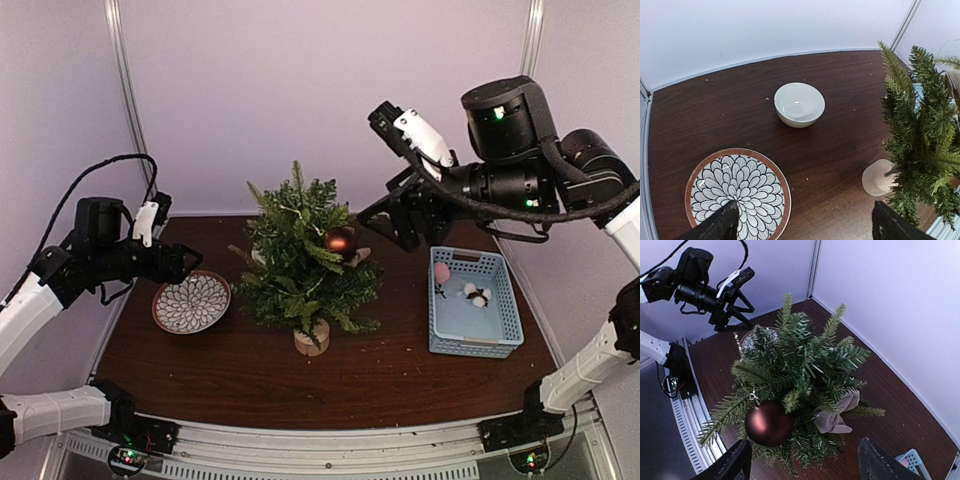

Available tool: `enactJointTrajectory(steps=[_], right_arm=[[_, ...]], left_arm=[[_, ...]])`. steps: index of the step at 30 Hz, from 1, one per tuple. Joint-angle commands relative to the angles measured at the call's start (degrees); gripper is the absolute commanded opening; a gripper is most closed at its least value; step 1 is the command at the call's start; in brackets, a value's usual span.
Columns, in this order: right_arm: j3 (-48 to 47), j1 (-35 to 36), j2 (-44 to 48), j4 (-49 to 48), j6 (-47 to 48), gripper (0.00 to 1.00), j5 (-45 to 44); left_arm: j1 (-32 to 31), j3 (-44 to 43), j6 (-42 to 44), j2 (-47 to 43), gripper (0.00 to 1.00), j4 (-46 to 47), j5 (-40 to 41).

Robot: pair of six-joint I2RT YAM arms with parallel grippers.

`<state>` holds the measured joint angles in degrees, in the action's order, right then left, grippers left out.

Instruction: Decorate the small christmas tree

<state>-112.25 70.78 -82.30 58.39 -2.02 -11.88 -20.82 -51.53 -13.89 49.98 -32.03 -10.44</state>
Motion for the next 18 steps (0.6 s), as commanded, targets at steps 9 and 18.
enactJointTrajectory(steps=[9, 18], right_arm=[[19.36, -23.76, 16.61, 2.87, -17.62, 0.77, 0.95], [33.14, -33.78, 16.88, -1.12, -21.07, 0.68, 11.02]], left_arm=[[0.43, -4.72, -3.59, 4.67, 0.93, 0.48, 1.25], [0.52, -4.71, -4.27, 9.2, 0.9, 1.59, -0.39]])
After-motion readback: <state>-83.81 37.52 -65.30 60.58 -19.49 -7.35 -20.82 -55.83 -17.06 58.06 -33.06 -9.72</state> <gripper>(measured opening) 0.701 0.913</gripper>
